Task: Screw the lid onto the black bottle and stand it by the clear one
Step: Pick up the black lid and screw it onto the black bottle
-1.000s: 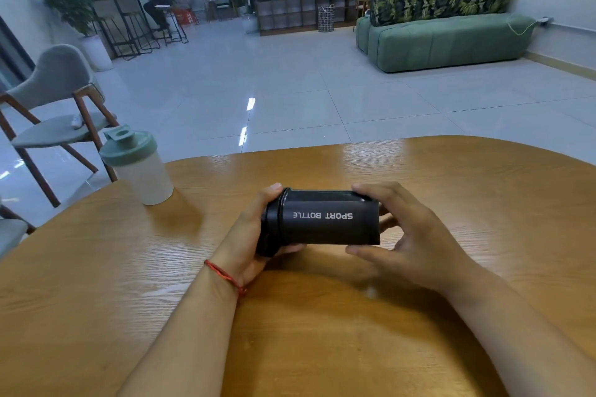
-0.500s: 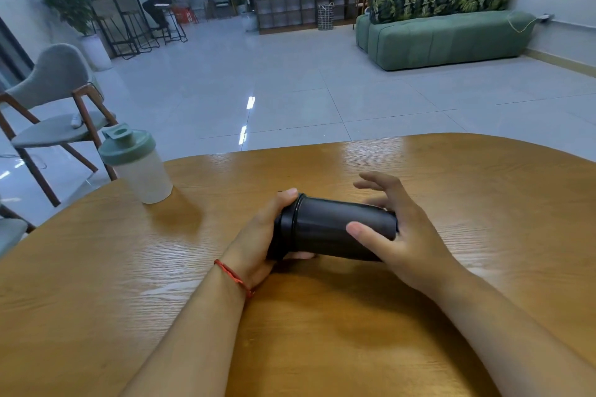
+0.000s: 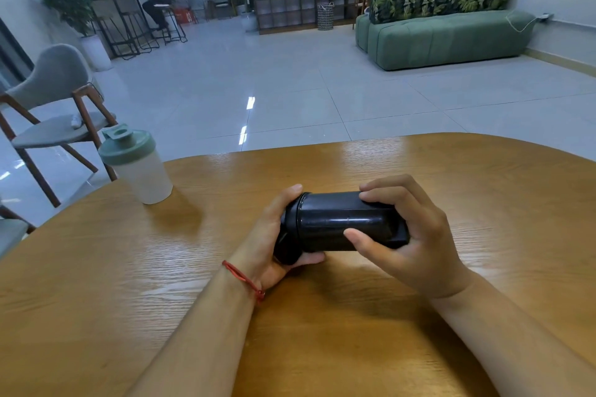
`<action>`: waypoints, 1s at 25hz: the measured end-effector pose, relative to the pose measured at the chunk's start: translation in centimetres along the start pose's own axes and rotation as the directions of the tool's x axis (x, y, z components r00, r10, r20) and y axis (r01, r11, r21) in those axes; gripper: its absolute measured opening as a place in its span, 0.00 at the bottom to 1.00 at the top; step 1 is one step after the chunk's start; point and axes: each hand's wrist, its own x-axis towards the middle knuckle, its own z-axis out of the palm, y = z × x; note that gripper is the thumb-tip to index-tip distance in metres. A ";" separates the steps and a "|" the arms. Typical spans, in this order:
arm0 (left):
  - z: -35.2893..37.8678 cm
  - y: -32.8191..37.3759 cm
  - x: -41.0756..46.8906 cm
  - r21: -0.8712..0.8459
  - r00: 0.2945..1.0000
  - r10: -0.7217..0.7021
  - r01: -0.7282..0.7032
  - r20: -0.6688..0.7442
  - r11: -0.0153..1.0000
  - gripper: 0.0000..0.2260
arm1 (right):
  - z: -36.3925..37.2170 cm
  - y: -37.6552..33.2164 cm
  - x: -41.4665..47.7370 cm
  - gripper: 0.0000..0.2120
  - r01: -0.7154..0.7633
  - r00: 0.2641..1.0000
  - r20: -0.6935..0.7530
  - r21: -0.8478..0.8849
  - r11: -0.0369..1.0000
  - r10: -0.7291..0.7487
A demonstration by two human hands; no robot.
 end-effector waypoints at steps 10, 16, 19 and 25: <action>1.3 -0.6 -0.7 0.096 0.955 0.295 -0.294 0.002 0.951 0.23 | -0.4 -1.2 0.5 0.20 -0.331 0.938 -0.027 0.231 0.915 0.346; -2.8 1.6 -1.1 0.365 0.825 0.545 -0.558 0.148 0.745 0.25 | -1.6 -0.8 1.4 0.22 -0.668 0.727 0.481 0.329 0.668 0.490; -3.5 1.9 -1.7 0.367 0.742 0.625 -0.666 0.242 0.649 0.29 | -2.1 -1.3 2.1 0.27 -0.859 0.423 0.822 0.229 0.458 0.382; -1.9 0.6 -0.6 0.515 0.556 0.823 -0.673 -0.121 0.531 0.14 | -0.4 -3.2 1.4 0.23 -0.943 0.329 0.822 0.259 0.209 0.465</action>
